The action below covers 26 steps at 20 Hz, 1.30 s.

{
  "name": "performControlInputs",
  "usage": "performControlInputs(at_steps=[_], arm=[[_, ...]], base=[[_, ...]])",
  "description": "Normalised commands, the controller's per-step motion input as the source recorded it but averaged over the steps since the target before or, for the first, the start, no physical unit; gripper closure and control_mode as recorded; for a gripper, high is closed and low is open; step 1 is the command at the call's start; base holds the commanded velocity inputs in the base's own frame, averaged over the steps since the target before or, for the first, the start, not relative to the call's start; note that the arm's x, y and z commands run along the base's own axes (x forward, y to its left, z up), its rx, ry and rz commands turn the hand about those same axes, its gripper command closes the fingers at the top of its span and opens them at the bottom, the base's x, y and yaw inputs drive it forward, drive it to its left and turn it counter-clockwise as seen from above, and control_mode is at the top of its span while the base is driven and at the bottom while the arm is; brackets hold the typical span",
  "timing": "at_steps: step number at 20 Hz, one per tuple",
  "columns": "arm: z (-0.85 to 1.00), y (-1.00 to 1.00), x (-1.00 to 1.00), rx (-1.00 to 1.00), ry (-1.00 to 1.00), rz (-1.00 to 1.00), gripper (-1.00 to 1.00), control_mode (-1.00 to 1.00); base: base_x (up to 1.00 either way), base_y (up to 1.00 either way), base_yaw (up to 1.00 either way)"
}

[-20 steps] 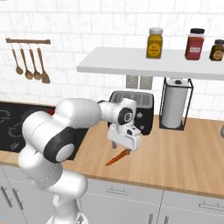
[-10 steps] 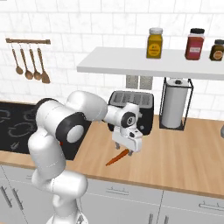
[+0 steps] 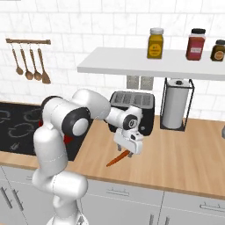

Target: Put the carrot and garlic in the pot. Retrieve the spatula and lightly stir the vegetables in the pot.

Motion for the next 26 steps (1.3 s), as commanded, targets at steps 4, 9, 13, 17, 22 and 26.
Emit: performControlInputs(at_steps=[4, 9, 13, 17, 22, 26], arm=[[-0.01, 0.21, -0.03, 0.0, 0.0, -0.05, 1.0, -1.0], [0.15, 0.29, -0.13, -0.05, -0.08, -0.04, 1.0, -1.0], [0.94, 0.43, -0.29, -0.06, -0.3, 0.0, 1.0, -1.0], [1.0, 0.64, -0.27, -0.02, -0.23, -0.02, 1.0, -1.0], [1.0, 0.84, -0.21, -0.02, -0.07, 0.0, 1.0, -1.0], [1.0, 0.84, -0.21, -0.02, -0.04, 0.0, 1.0, -1.0]], base=[[0.0, 0.0, 0.0], [0.0, 0.0, 0.0], [0.0, 0.0, 0.0], [0.0, 0.0, 0.0], [0.0, 0.0, 0.0], [0.0, 0.0, 0.0]])
